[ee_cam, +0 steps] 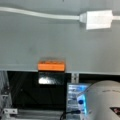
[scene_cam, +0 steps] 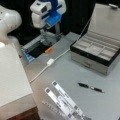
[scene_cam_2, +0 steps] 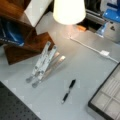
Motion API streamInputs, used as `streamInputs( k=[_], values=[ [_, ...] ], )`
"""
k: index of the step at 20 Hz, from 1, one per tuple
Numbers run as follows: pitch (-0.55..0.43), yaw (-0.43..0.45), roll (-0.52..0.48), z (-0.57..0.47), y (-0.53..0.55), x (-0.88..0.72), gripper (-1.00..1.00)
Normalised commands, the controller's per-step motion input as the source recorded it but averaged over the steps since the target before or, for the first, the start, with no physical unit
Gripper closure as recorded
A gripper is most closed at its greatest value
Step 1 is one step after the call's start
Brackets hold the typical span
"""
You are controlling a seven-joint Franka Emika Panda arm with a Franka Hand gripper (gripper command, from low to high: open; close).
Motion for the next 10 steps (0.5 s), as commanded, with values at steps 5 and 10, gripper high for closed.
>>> streamInputs(
  k=[5,10],
  values=[
    [-0.096,-0.015,0.043,-0.15,-0.05,-0.16,1.0],
    [-0.119,-0.003,0.045,-0.16,-0.1,-0.13,1.0]
  ],
)
